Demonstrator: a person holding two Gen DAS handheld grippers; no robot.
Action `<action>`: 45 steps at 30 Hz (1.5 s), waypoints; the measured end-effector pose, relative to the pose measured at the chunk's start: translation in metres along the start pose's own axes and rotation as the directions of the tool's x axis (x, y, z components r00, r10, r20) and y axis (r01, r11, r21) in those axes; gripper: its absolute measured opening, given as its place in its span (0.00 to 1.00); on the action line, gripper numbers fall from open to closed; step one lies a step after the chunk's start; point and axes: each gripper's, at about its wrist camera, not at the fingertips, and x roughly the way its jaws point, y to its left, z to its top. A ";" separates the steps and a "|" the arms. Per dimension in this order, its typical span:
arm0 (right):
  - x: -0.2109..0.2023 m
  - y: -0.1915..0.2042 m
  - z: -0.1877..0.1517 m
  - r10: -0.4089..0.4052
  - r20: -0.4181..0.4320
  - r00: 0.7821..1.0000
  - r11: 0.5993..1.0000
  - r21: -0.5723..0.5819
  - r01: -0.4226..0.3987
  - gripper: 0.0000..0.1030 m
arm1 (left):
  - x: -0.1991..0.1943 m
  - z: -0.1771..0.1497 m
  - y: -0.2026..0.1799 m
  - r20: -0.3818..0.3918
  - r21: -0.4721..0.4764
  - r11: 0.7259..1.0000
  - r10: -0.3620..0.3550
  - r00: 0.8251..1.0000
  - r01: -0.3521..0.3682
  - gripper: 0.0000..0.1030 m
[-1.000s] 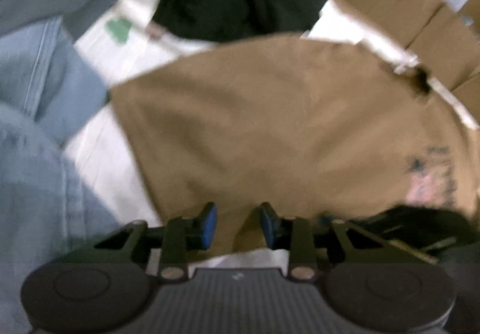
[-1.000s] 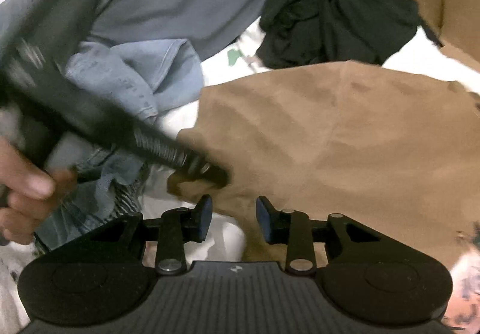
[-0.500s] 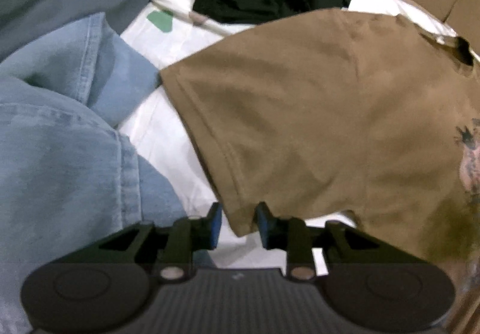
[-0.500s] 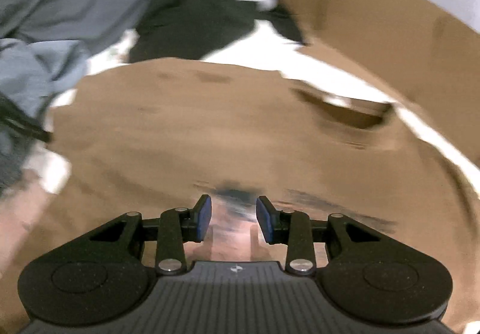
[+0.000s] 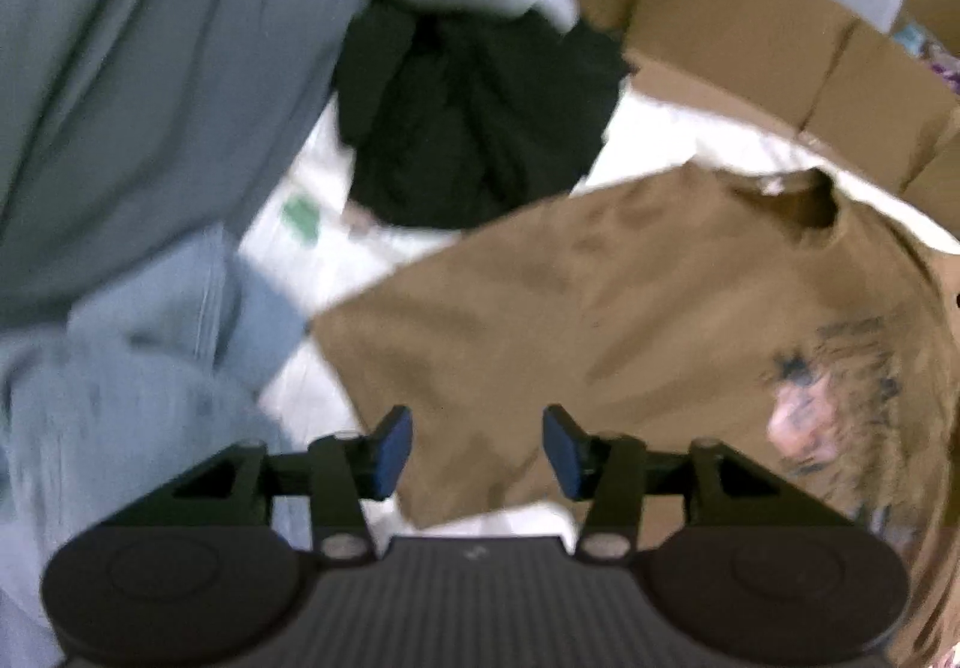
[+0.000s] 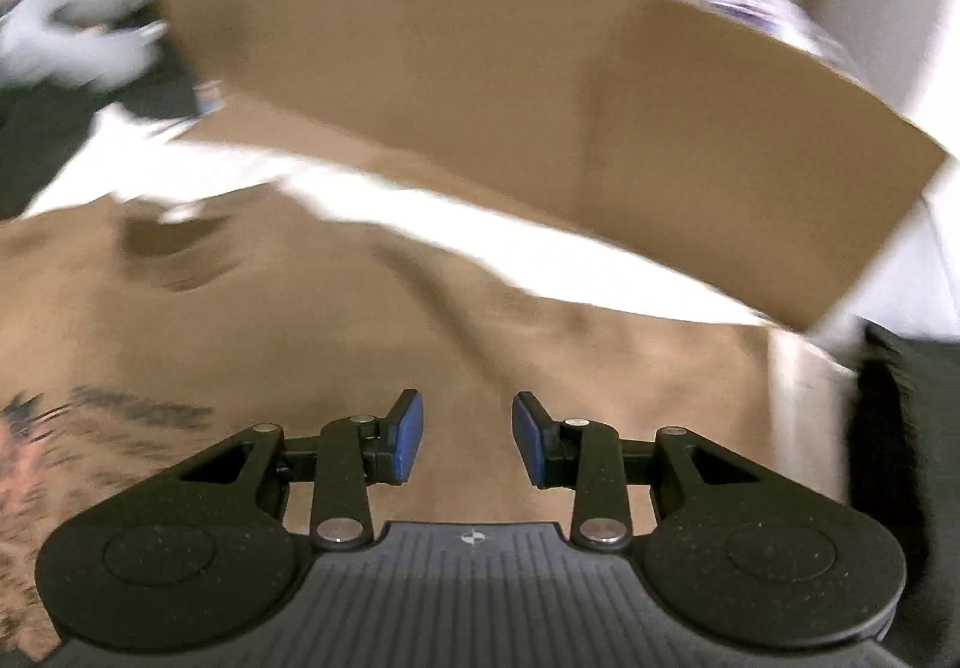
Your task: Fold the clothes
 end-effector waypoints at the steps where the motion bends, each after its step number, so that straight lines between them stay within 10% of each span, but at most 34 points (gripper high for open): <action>1: -0.002 -0.014 -0.002 -0.025 0.005 1.000 0.999 0.030 0.025 0.39 | -0.003 0.009 -0.008 0.009 0.019 1.000 -0.007 1.000 0.006 0.52; 18: -0.012 -0.106 -0.102 -0.177 -0.074 0.981 0.859 0.474 0.191 0.39 | 0.055 0.124 -0.231 0.064 0.352 0.916 -0.232 0.971 0.196 0.52; 31: -0.004 -0.138 -0.112 -0.026 -0.026 0.999 0.737 0.675 0.037 0.48 | 0.154 0.162 -0.450 -0.026 0.593 0.735 -0.391 0.920 0.329 0.52; 45: -0.001 -0.163 -0.123 -0.036 -0.005 0.999 0.618 0.786 0.027 0.48 | 0.221 0.165 -0.565 -0.299 0.750 0.521 -0.284 0.911 0.409 0.50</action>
